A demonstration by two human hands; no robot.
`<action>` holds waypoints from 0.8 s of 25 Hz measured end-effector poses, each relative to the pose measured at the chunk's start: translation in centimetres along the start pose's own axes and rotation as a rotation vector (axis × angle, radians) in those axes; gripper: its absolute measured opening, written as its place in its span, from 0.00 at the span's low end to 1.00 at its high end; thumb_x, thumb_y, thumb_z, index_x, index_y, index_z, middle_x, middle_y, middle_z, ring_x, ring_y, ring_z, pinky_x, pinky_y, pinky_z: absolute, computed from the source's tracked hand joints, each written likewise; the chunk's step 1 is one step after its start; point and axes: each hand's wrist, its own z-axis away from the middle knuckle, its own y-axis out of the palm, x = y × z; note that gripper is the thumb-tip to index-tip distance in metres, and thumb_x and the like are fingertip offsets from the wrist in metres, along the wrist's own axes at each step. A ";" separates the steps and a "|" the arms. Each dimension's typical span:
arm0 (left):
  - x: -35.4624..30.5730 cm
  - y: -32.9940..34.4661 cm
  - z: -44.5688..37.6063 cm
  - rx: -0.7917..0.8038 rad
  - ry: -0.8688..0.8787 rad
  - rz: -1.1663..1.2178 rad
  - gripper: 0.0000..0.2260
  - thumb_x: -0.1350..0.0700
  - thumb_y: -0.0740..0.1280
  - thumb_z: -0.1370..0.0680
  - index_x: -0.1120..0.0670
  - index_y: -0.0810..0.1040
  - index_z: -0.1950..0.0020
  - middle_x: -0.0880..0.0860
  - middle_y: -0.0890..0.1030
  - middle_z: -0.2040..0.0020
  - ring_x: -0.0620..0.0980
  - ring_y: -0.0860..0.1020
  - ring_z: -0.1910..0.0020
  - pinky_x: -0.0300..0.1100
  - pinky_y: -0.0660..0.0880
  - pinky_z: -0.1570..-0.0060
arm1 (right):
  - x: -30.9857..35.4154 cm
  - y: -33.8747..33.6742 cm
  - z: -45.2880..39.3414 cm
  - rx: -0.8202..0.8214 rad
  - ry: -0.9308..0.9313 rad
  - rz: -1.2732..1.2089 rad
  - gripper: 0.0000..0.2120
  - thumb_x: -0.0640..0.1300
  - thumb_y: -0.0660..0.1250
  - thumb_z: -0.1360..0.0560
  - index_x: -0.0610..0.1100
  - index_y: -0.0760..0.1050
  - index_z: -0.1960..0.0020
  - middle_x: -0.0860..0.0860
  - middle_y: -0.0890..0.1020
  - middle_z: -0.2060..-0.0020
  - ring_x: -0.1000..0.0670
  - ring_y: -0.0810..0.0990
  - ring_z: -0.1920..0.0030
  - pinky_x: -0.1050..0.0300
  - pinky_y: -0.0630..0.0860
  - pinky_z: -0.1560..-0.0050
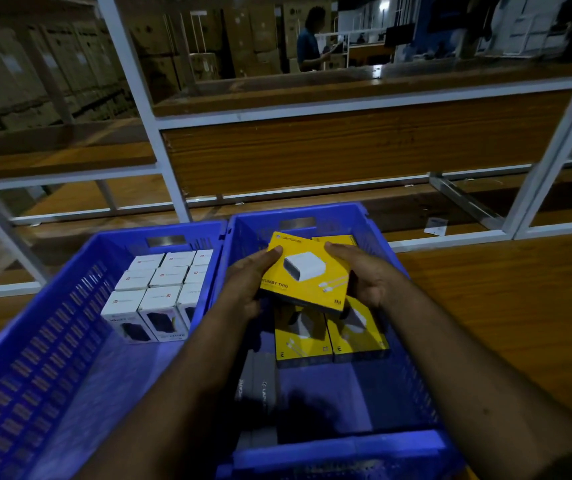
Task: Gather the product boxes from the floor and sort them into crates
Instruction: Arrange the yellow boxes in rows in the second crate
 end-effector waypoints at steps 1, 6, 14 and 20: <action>-0.1 0.3 0.3 0.022 -0.004 0.024 0.19 0.52 0.72 0.24 0.60 0.80 0.37 0.63 0.83 0.43 0.56 0.83 0.56 0.48 0.82 0.56 | 0.1 -0.1 -0.3 -0.034 -0.049 -0.015 0.17 0.46 0.70 0.24 0.44 0.75 0.37 0.42 0.84 0.51 0.43 0.83 0.57 0.49 0.82 0.60; -0.3 0.9 0.8 0.130 -0.103 0.384 0.22 0.46 0.68 0.22 0.58 0.77 0.34 0.58 0.83 0.41 0.55 0.81 0.43 0.46 0.80 0.49 | -0.6 0.2 -0.4 -0.114 -0.048 -0.188 0.07 0.46 0.67 0.23 0.43 0.79 0.48 0.44 0.85 0.61 0.43 0.83 0.59 0.44 0.79 0.52; 0.0 1.6 1.4 0.103 -0.063 0.282 0.11 0.55 0.67 0.21 0.58 0.78 0.41 0.58 0.83 0.47 0.55 0.82 0.46 0.50 0.79 0.47 | -0.6 1.1 0.4 -0.096 -0.083 -0.360 0.02 0.39 0.66 0.22 0.43 0.77 0.52 0.45 0.85 0.69 0.44 0.84 0.66 0.44 0.82 0.64; -0.4 1.2 1.1 0.096 -0.032 0.178 0.06 0.65 0.65 0.23 0.56 0.77 0.51 0.55 0.82 0.57 0.51 0.81 0.60 0.48 0.80 0.57 | -0.6 0.6 -0.2 0.052 -0.153 0.145 0.09 0.32 0.67 0.27 0.45 0.78 0.51 0.42 0.83 0.49 0.40 0.82 0.50 0.42 0.78 0.45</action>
